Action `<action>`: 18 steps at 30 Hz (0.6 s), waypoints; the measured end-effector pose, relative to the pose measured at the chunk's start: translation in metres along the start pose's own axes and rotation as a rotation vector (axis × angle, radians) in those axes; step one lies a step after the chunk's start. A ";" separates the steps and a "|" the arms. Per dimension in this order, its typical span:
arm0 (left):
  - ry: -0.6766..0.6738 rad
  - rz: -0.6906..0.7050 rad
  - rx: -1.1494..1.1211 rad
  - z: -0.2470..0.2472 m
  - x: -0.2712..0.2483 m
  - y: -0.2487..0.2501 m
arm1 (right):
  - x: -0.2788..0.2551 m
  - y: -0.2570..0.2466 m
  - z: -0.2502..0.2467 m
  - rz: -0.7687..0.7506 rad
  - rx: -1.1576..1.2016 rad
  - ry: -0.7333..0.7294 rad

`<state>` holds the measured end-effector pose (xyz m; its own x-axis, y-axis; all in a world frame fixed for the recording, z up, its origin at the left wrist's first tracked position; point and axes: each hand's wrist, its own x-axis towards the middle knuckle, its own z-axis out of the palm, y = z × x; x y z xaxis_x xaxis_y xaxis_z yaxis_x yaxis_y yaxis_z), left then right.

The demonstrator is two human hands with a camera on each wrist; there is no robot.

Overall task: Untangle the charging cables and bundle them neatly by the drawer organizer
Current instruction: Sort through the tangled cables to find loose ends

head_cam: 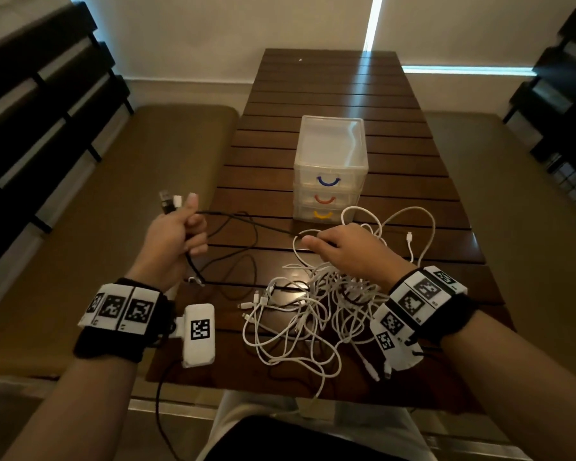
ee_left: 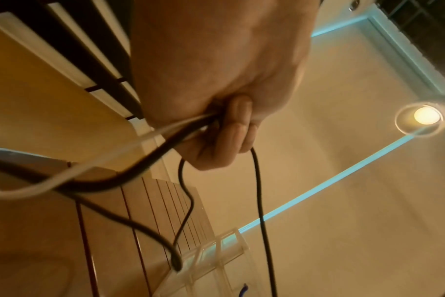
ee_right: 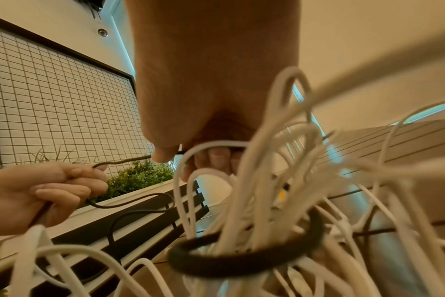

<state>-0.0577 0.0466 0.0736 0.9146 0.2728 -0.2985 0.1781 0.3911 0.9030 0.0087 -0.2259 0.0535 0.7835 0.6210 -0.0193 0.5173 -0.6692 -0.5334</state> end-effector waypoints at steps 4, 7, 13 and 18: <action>0.056 0.025 -0.168 -0.008 0.003 -0.007 | 0.005 -0.003 -0.004 0.000 -0.032 -0.014; 0.176 0.075 0.128 -0.005 0.004 -0.014 | 0.012 -0.005 -0.007 0.020 -0.131 0.012; 0.221 0.546 0.557 0.028 -0.020 0.002 | 0.015 -0.024 -0.017 -0.098 -0.138 0.397; 0.057 0.795 0.565 0.055 -0.036 0.015 | 0.009 -0.039 -0.024 -0.167 -0.281 0.791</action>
<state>-0.0679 -0.0058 0.1154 0.8268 0.3232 0.4604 -0.3216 -0.4000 0.8583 0.0044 -0.2041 0.0945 0.6449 0.3232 0.6926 0.6317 -0.7354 -0.2451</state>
